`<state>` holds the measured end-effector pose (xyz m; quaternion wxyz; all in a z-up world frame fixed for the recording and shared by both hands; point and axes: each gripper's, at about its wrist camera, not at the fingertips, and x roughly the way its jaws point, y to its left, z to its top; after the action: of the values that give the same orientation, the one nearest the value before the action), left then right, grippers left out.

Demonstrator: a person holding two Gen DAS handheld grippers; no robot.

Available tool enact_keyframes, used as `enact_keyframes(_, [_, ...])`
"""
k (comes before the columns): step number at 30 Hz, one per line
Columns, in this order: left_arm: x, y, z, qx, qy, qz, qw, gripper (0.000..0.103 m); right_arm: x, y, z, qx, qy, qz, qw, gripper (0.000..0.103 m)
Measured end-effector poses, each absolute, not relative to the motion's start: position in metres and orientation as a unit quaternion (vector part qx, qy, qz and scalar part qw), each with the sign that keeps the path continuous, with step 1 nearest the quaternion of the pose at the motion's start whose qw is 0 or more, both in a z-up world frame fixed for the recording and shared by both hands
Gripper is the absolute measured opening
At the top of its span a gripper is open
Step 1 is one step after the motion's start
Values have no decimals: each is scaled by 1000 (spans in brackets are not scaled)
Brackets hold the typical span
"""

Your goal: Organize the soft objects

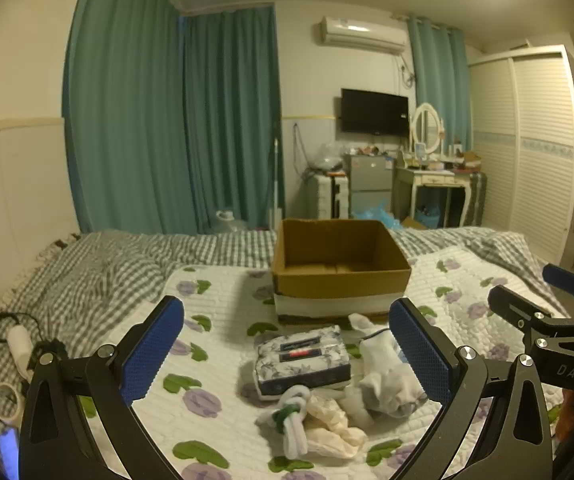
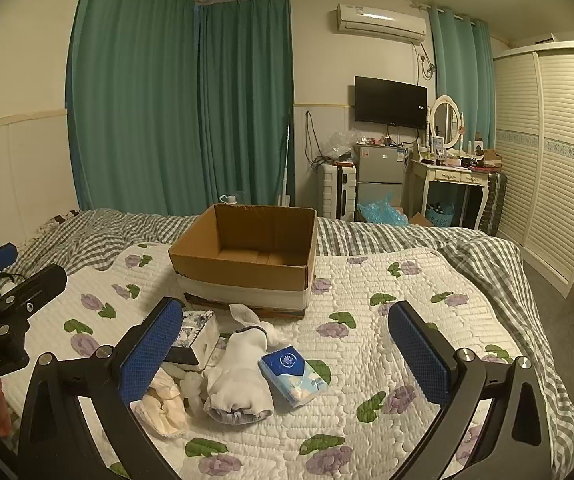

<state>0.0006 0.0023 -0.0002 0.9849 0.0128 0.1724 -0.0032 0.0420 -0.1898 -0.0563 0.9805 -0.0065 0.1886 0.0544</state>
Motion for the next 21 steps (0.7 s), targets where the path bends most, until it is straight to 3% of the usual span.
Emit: enact_keyframes(21, [-1, 6, 0, 14, 171, -2, 985, 103, 42, -190, -59, -6, 191, 54, 980, 103])
